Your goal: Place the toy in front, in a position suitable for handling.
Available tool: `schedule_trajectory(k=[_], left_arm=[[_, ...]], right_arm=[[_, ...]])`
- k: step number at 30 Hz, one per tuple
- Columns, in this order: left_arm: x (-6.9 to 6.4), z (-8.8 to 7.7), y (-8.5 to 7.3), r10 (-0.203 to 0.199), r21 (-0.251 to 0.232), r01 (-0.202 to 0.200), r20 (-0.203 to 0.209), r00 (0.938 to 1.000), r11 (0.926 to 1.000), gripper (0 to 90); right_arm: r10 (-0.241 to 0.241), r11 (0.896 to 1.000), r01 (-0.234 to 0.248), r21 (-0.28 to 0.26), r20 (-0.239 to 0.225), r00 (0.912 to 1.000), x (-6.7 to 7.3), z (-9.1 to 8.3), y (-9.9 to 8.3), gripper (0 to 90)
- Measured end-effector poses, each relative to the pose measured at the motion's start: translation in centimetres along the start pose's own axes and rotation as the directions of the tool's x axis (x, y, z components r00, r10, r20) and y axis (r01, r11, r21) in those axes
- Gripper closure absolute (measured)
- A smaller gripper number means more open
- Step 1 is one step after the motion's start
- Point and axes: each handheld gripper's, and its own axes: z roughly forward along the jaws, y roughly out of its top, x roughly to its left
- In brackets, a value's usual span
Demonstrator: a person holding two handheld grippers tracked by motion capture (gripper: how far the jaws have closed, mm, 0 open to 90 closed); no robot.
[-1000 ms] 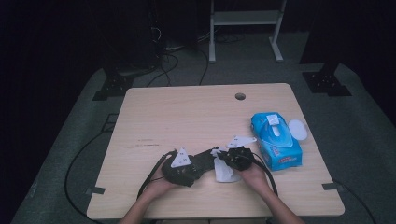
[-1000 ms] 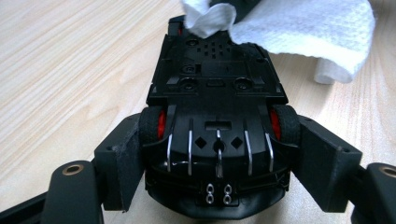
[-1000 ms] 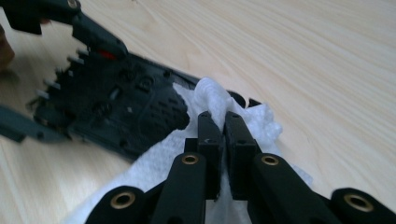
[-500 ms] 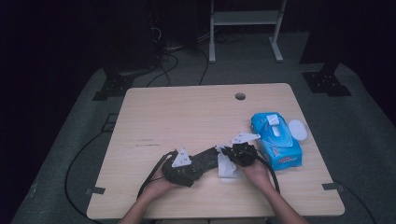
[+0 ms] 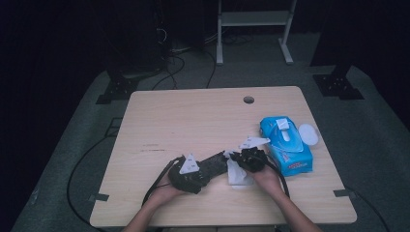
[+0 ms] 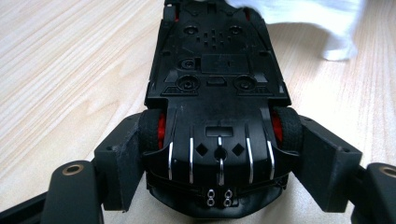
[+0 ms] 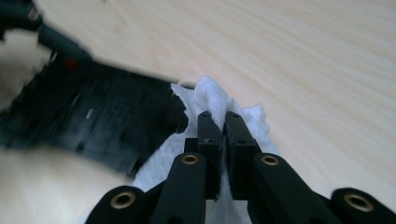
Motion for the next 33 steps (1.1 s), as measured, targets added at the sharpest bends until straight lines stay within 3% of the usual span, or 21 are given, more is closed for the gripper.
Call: schedule_trajectory(k=[3, 8, 13, 18, 21, 26, 31, 33], left_arm=[[-0.1, 0.0, 0.1, 0.006, -0.004, -0.006, -0.005, 1.0, 1.0, 24.8], [0.1, -0.2, 0.1, -0.011, -0.012, 0.011, 0.001, 0.9999, 0.9999, 24.8], [0.2, -0.2, 0.0, -0.024, -0.008, 0.024, 0.008, 0.9997, 0.9997, 24.8], [0.2, -0.2, 0.1, -0.035, -0.009, 0.035, 0.009, 0.9994, 0.9994, 24.8], [0.2, -0.1, 0.1, -0.043, -0.014, 0.043, 0.007, 0.9991, 0.999, 24.8], [0.2, 0.0, 0.1, -0.045, -0.006, 0.045, 0.004, 0.999, 0.999, 24.7], [0.1, 0.0, 0.1, -0.035, -0.002, 0.035, -0.002, 0.9994, 0.9994, 24.7], [0.1, 0.1, 0.0, -0.037, 0.005, 0.037, 0.002, 0.9993, 0.9993, 24.7]], right_arm=[[0.027, 1.0, -0.027, -0.006, -0.006, 0.9996, -0.2, 1.3, 1.3, 86.1], [-0.003, 1.0, 0.003, 0.009, 0.007, 1.0, 0.2, 3.1, 2.5, 86.1], [0.051, 0.999, -0.051, -0.006, 0.011, 0.9986, -0.7, 2.0, 1.0, 86.1], [0.041, 0.999, -0.041, 0.022, -0.005, 0.9992, -0.6, 0.2, -0.4, 86.1], [0.015, 0.999, -0.014, 0.035, -0.017, 0.9998, 0.2, -0.6, -1.0, 86.1], [-0.016, 1.0, 0.017, 0.014, -0.08, 0.9967, 2.3, -0.9, -0.8, 86.1], [-0.057, 0.998, 0.057, -0.007, -0.173, 0.9833, 5.5, 0.6, 0.5, 86.1], [-0.078, 0.997, 0.077, -0.014, -0.183, 0.9801, 6.4, 1.3, 1.2, 86.1]])
